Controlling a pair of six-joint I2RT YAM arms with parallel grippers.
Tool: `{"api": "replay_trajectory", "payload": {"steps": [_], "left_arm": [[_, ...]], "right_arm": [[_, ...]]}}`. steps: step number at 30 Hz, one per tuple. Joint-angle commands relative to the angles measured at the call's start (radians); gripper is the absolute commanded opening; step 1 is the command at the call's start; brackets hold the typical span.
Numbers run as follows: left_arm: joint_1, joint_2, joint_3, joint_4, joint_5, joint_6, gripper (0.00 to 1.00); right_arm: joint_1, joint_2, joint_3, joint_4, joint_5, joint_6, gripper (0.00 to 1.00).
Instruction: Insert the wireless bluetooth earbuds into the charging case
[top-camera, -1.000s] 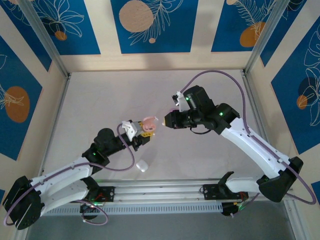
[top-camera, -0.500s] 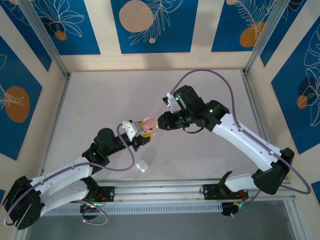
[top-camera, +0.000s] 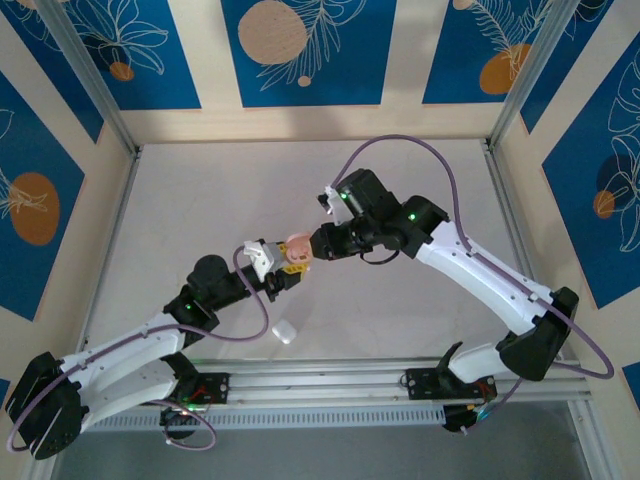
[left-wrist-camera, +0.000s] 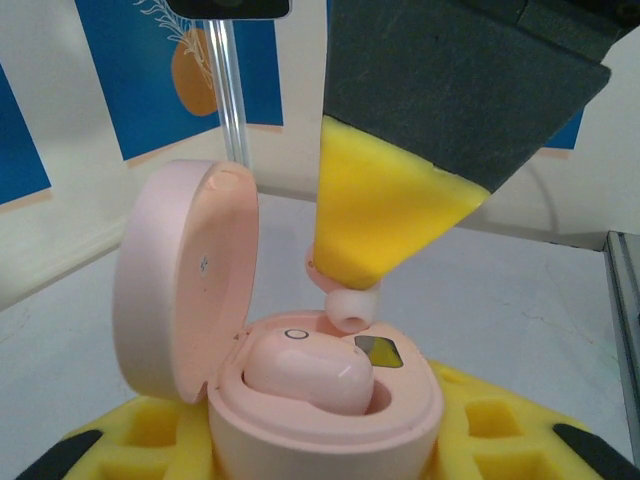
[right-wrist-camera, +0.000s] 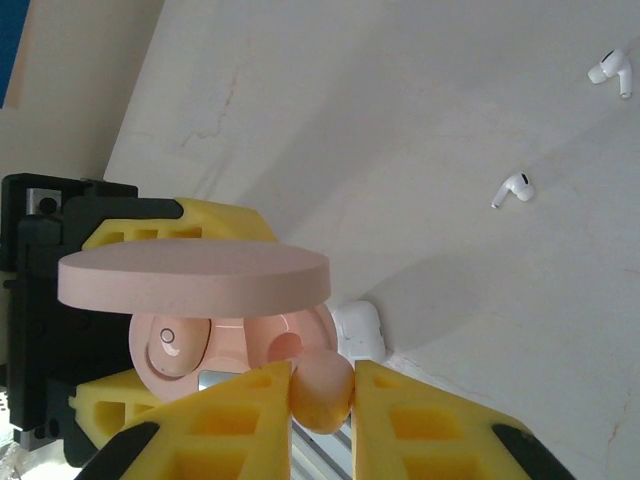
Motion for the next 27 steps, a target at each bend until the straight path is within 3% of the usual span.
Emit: {"api": "replay_trajectory", "payload": {"steps": [1,27], "left_arm": [[-0.012,0.001,0.034,0.015,0.026,0.018,0.33],[-0.019,0.016,0.049,0.024,0.031,0.02,0.33]], "right_arm": [[0.013,0.011,0.033,-0.039,0.019,-0.019,0.2],[0.088,0.12,0.186,-0.214,0.161,-0.077,0.21]]}}
